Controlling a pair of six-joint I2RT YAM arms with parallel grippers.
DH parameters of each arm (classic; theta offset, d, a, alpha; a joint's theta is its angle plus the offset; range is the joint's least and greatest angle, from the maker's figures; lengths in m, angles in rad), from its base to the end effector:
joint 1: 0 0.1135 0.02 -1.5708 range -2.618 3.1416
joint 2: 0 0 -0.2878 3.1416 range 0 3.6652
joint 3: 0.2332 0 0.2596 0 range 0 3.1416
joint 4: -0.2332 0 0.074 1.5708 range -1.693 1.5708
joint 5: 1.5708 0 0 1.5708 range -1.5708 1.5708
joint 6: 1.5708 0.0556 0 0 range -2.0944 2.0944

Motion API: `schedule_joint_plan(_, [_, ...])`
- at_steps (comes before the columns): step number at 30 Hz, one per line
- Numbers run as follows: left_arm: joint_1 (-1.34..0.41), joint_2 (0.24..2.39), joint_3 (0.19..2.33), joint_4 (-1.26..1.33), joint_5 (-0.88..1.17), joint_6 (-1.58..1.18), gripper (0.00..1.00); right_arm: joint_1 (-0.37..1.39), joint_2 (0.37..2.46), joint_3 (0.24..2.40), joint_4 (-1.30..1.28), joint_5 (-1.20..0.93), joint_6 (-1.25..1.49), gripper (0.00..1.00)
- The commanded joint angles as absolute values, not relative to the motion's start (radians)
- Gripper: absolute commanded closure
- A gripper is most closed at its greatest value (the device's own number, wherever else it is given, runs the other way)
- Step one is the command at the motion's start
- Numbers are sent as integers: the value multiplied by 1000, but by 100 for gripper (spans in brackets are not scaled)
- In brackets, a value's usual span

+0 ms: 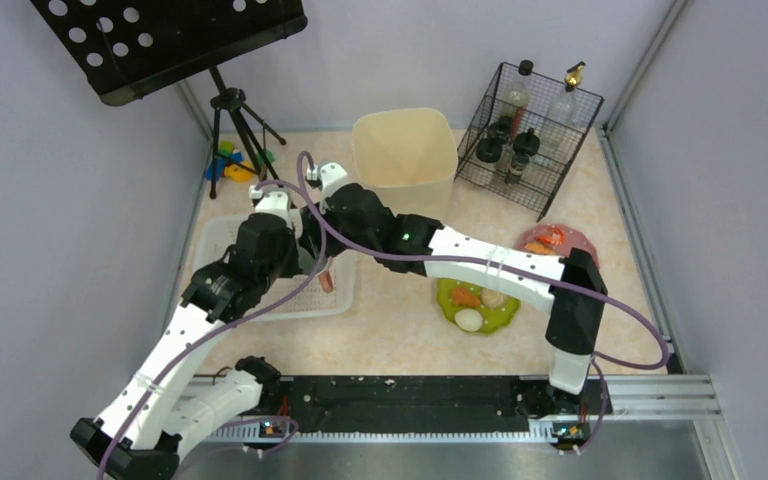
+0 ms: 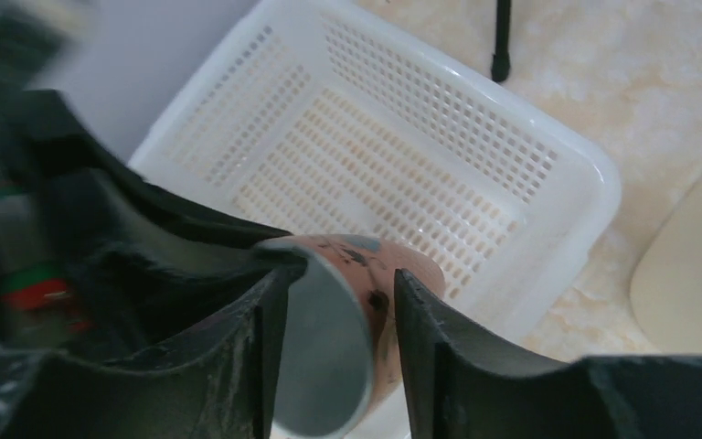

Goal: Clear the kitchen counter

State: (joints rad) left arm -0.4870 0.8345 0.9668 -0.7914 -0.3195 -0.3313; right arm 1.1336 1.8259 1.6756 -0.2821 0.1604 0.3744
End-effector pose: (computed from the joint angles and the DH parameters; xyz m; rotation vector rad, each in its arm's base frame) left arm 0.1579 -0.0638 0.3419 -0.0021 2.1931 -0.1033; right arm 0.2063 0.4205 0.3595 -0.6738 1.9787 0.7920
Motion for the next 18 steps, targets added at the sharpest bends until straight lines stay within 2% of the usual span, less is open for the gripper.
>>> schedule_joint_plan(1, [-491,854,1029,-752,-346,-359,100,1149,1738,1672,-156,87,390,51])
schedule_joint_plan(5, [-488,867,1040,-757,-418,-356,100,1148,1692,1630,-154,130,379,43])
schedule_joint_plan(12, [-433,911,1124,-795,-546,-310,100,1147,1562,1461,-152,316,330,38])
schedule_joint_plan(18, [-303,986,1164,-786,-453,-307,100,1143,1442,1264,-105,415,342,37])
